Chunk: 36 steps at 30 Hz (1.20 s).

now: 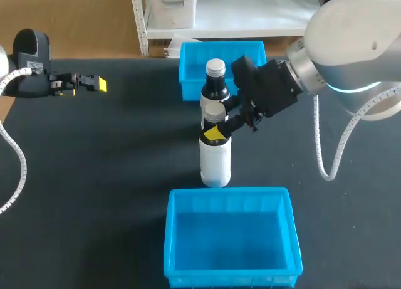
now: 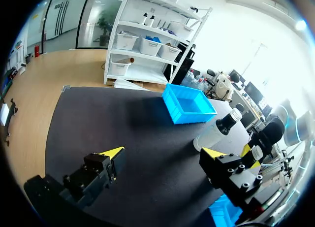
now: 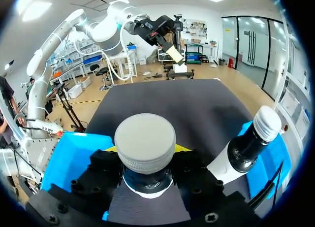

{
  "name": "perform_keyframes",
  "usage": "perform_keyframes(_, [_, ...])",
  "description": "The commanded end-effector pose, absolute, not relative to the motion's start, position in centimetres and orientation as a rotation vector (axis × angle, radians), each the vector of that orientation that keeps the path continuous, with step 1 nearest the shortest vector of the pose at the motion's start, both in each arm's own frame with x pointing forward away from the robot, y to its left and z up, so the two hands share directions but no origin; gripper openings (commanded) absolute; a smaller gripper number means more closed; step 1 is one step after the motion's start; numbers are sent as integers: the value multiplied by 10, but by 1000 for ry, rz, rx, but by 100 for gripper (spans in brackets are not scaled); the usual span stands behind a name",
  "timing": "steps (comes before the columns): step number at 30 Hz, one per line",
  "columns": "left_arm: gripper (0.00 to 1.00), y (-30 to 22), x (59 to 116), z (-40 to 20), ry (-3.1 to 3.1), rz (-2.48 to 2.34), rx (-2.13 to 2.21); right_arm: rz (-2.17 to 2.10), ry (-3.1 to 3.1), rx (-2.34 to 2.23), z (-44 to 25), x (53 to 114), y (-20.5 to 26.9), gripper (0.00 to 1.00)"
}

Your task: Pick up the bottle, and place it in the far bin if it is heavy, or in the near bin if it is light.

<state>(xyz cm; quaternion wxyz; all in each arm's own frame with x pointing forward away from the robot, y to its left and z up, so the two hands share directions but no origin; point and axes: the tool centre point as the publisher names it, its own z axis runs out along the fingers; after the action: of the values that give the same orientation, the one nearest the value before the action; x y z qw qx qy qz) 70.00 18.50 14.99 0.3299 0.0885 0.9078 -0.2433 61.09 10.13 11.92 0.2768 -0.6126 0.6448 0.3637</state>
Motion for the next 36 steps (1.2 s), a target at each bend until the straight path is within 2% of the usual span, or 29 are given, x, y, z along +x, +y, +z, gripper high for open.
perform_keyframes(1, [100, 185, 700, 150, 2374, -636, 231, 977, 1734, -1640, 117, 609, 100, 0])
perform_keyframes(23, [100, 185, 700, 150, 2374, -636, 231, 855, 1704, -1605, 173, 625, 57, 0])
perform_keyframes(36, [100, 185, 700, 150, 2374, -636, 231, 809, 1729, -1527, 192, 649, 0, 0])
